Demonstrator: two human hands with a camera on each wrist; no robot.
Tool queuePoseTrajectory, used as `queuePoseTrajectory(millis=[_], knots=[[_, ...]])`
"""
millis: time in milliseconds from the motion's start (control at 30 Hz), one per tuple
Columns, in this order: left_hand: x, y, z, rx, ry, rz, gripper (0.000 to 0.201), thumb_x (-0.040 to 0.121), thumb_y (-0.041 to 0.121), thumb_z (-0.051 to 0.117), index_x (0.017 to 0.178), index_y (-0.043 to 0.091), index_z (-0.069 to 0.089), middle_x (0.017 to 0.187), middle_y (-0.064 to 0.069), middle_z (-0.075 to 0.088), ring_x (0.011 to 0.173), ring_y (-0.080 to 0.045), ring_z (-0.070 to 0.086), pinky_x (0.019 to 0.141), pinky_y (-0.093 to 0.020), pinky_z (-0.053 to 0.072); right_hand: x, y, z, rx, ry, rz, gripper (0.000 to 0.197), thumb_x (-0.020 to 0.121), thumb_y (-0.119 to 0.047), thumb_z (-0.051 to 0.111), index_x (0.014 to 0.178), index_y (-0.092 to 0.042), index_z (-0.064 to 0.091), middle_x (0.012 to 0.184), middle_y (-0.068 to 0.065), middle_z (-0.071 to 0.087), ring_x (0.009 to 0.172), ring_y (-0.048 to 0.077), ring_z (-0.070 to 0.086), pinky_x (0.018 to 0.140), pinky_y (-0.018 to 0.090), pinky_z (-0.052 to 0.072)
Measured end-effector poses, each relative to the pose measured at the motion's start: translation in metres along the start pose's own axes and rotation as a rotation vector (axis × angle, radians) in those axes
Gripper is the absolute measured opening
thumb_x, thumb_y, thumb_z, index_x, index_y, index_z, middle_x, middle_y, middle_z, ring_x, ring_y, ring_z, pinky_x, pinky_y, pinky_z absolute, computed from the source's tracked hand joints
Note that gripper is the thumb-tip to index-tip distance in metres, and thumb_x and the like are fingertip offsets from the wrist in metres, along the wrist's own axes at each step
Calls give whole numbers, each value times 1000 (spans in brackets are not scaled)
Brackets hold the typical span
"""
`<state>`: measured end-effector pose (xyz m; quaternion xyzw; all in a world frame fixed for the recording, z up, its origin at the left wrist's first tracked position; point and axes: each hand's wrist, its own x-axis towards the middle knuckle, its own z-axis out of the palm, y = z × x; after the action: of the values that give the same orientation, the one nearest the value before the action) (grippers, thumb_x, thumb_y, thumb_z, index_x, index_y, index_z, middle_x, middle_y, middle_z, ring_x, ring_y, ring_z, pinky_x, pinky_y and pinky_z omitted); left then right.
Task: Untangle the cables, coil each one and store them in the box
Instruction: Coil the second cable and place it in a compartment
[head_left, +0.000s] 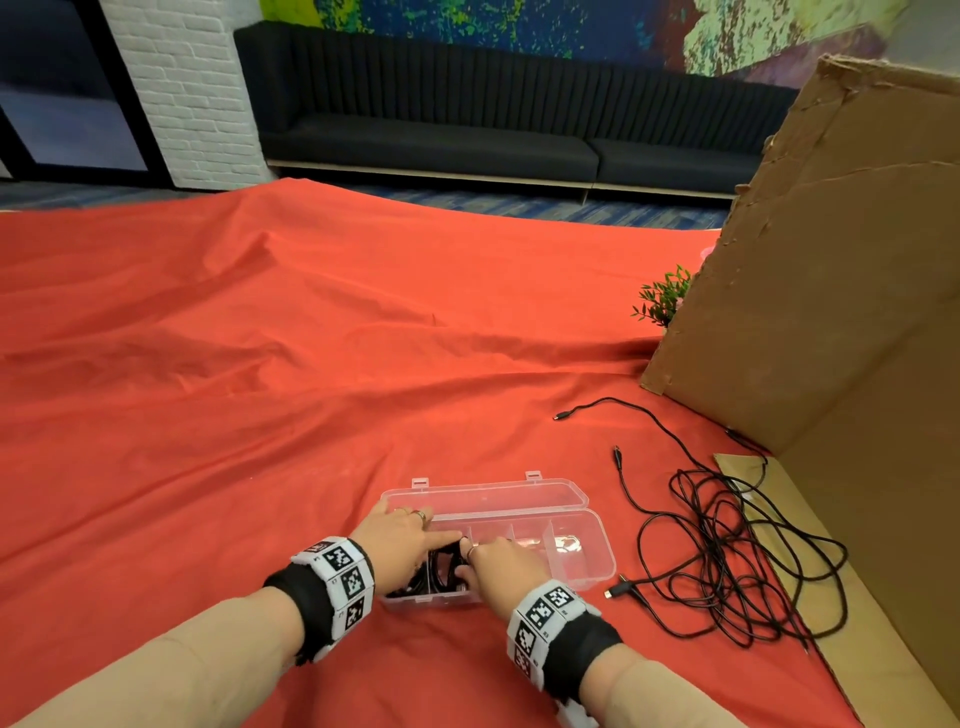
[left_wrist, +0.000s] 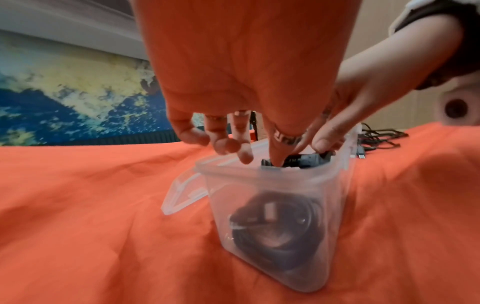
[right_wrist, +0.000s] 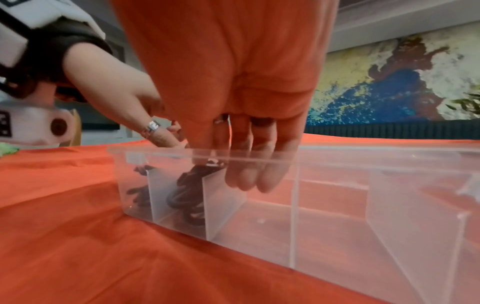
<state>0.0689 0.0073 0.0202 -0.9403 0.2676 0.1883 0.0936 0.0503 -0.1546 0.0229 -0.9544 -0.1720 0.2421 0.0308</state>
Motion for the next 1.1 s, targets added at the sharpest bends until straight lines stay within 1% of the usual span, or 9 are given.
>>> queuePoseTrajectory(millis=[100, 200, 267, 433, 567, 667, 767, 933, 1100], knots=[[1, 4, 1, 7, -17, -18, 63, 92, 13, 36, 144, 42, 17, 139, -9, 37, 124, -28, 43, 113, -54, 13, -3, 1, 1, 106, 73, 48, 37, 97, -34, 45, 123, -10, 55, 111, 16, 65, 103, 31, 62, 79, 35, 48], [1, 6, -3, -7, -29, -41, 63, 92, 12, 36, 142, 45, 20, 141, -8, 37, 126, -27, 42, 111, -51, 16, -2, 5, 8, 208, 136, 59, 37, 94, -36, 51, 120, -12, 60, 107, 12, 67, 100, 26, 63, 83, 34, 49], [2, 7, -7, -17, -34, -51, 61, 92, 13, 36, 141, 46, 24, 141, -8, 38, 127, -27, 40, 110, -49, 17, -2, 7, 15, 188, 113, 32, 37, 95, -37, 47, 118, -12, 61, 107, 12, 66, 99, 27, 63, 82, 34, 48], [4, 10, -13, -31, -49, -53, 59, 92, 10, 34, 140, 44, 30, 140, -8, 40, 132, -26, 35, 108, -49, 18, -4, 5, 21, 39, 39, -47, 53, 100, -40, 27, 108, -1, 62, 109, 18, 59, 98, 35, 60, 80, 41, 48], [2, 8, -14, -30, -79, -57, 60, 92, 13, 37, 140, 47, 27, 141, -8, 38, 132, -25, 35, 107, -49, 19, -6, 2, 16, 32, 10, -62, 49, 99, -42, 29, 116, -7, 59, 115, 17, 55, 105, 36, 57, 83, 43, 46], [2, 7, -13, -57, -80, -68, 63, 90, 10, 38, 140, 48, 27, 141, -8, 38, 132, -25, 35, 107, -50, 19, -11, 5, 15, 141, 80, -58, 42, 99, -38, 35, 128, -14, 54, 120, 11, 54, 110, 32, 56, 89, 41, 47], [2, 7, -11, -71, -67, -76, 63, 90, 10, 37, 138, 50, 28, 142, -8, 37, 132, -25, 34, 107, -50, 19, -15, 7, 13, 90, 55, -88, 45, 97, -44, 35, 132, -21, 51, 122, 10, 51, 111, 32, 55, 91, 41, 46], [1, 8, -11, -82, -67, -83, 68, 88, 6, 36, 139, 50, 27, 142, -8, 36, 132, -25, 34, 108, -49, 20, -17, 4, 12, -8, 33, -96, 52, 100, -40, 25, 111, -5, 62, 113, 18, 55, 99, 38, 59, 80, 42, 44], [0, 7, -10, -84, -82, -93, 68, 89, 7, 36, 138, 52, 24, 145, -9, 34, 133, -26, 34, 108, -50, 20, -14, 5, 11, 36, -20, -80, 62, 100, -46, 21, 99, -3, 65, 112, 17, 54, 101, 35, 57, 90, 43, 40]])
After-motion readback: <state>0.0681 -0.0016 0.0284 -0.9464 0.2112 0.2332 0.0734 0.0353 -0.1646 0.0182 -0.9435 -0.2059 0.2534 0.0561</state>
